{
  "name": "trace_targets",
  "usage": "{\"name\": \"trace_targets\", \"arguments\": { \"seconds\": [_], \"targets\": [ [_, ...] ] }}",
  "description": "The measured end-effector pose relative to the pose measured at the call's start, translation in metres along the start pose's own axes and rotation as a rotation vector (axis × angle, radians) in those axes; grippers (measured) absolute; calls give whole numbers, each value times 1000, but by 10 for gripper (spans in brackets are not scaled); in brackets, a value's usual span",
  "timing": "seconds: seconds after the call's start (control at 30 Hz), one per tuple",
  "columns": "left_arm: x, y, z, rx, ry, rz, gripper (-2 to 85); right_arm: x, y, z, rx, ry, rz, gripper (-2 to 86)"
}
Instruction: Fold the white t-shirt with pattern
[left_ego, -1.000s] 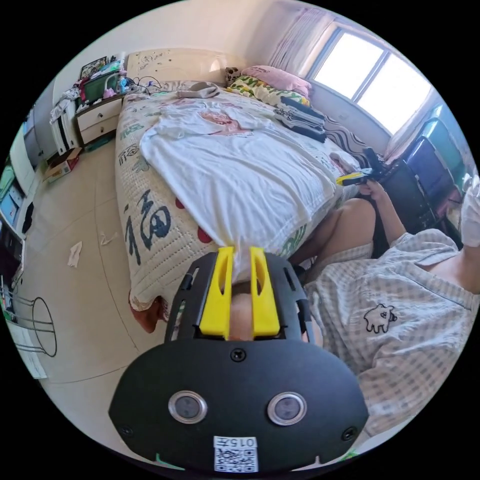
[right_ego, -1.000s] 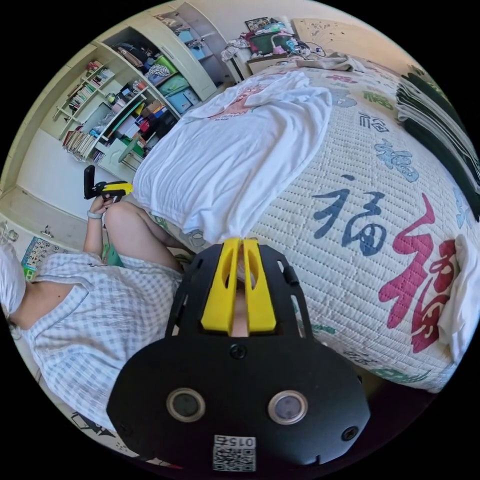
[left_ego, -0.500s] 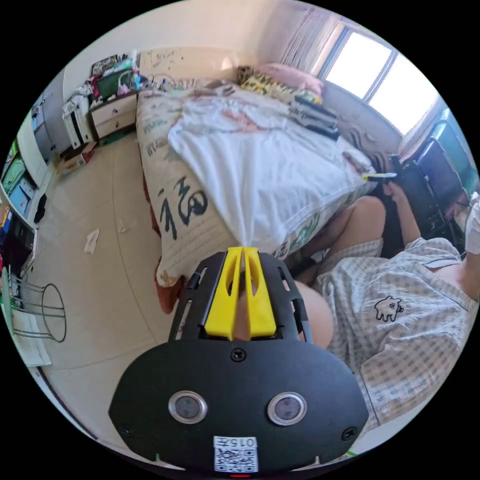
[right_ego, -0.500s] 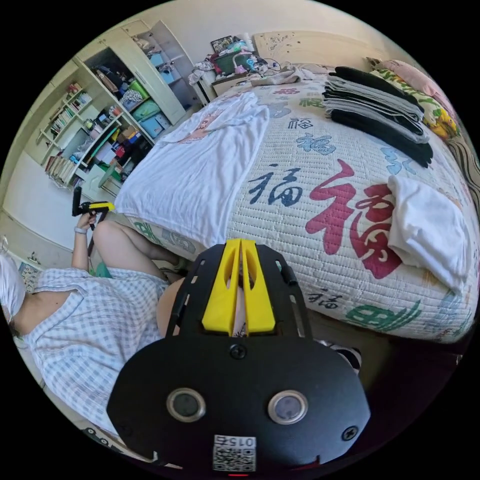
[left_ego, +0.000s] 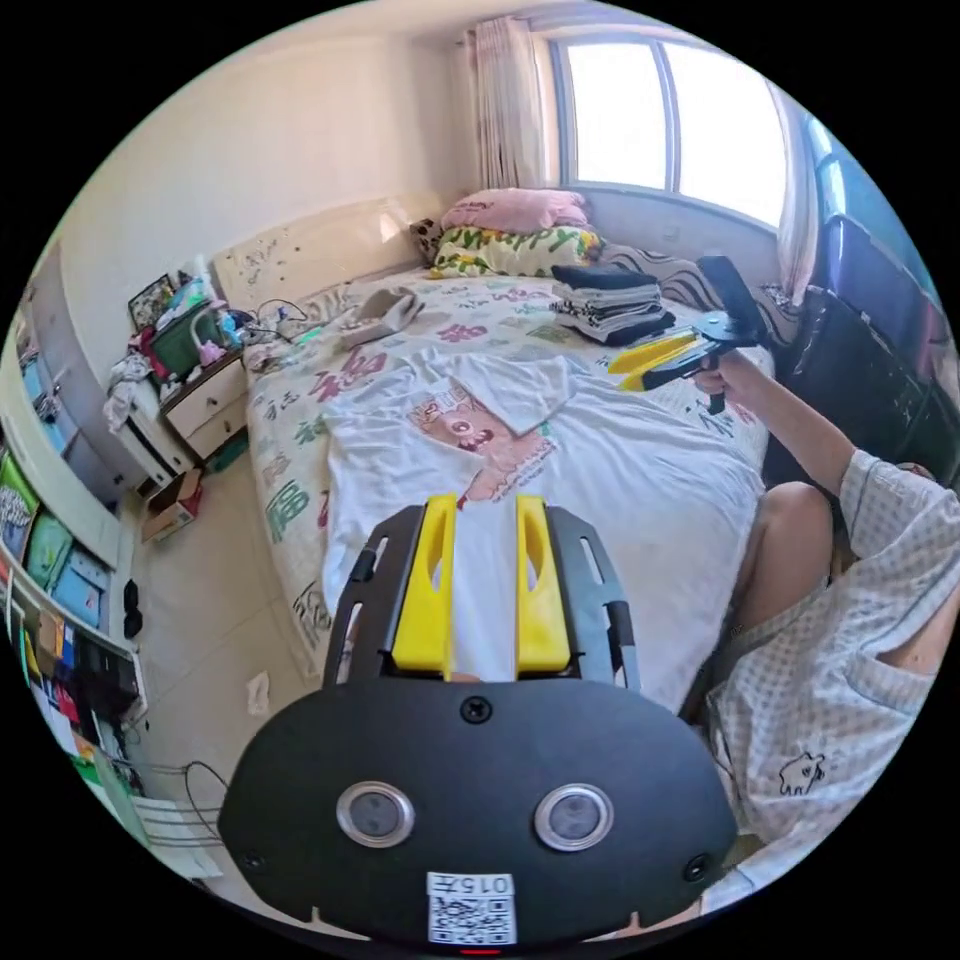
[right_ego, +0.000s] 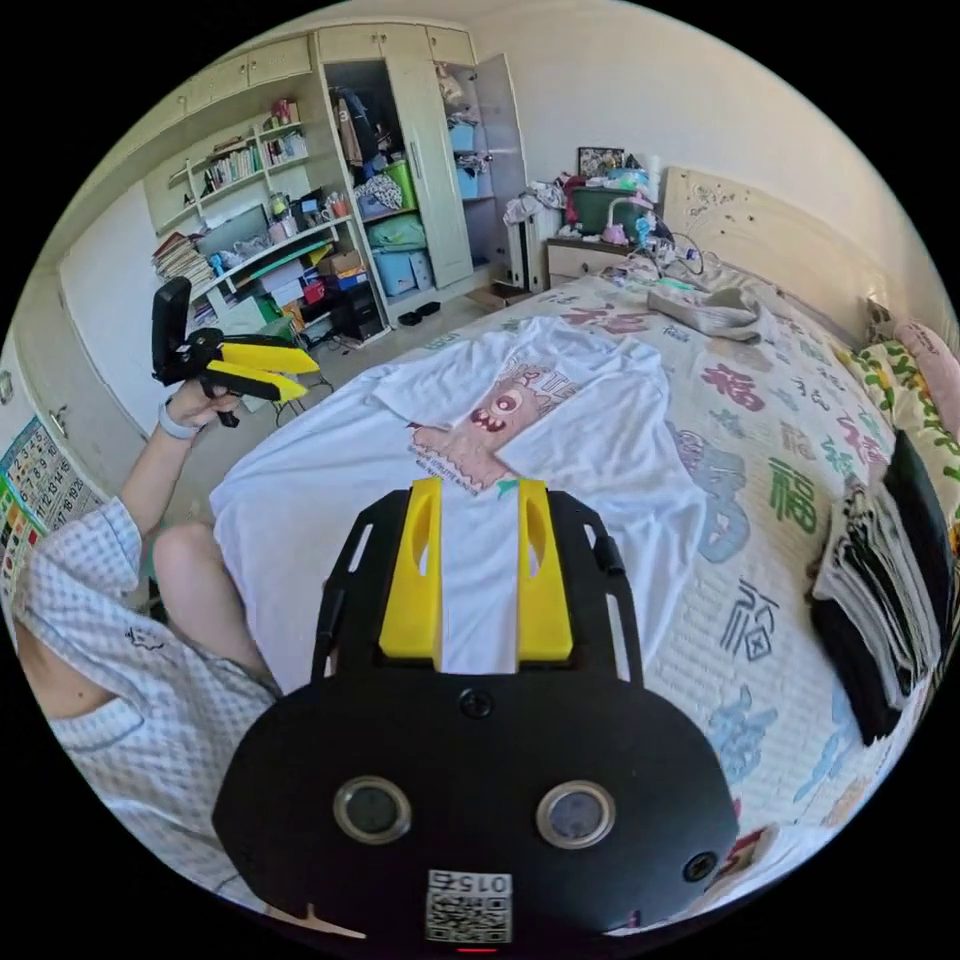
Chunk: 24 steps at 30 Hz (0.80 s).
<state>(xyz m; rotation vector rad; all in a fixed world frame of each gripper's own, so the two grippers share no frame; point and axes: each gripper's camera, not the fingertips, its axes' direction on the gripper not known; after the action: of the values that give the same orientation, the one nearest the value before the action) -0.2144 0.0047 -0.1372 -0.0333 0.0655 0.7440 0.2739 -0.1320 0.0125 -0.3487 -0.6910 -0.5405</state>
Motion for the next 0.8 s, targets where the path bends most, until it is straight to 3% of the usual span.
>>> {"name": "trace_targets", "arguments": {
  "seconds": [0.17, 0.27, 0.37, 0.57, 0.7, 0.8],
  "targets": [
    [-22, -55, 128, -241, 73, -5, 70, 26, -48, 66, -191, 61, 3, 103],
    [-52, -68, 130, -214, 147, -47, 27, 58, -60, 49, -127, 63, 63, 28],
    [-111, -68, 97, -101, 208, -138, 14, 111, -64, 10, 3, 26, 193, 11],
    [-269, -17, 34, 105, -35, -506, 7, 218, -47, -43, 143, 280, 553, 10],
    [-336, 38, 62, -59, -149, -741, 9, 250, -49, -12, 16, 279, 641, 27],
    [-344, 57, 78, -138, -217, -757, 18, 246, -62, -11, 5, 375, 634, 52]
  ]
}}
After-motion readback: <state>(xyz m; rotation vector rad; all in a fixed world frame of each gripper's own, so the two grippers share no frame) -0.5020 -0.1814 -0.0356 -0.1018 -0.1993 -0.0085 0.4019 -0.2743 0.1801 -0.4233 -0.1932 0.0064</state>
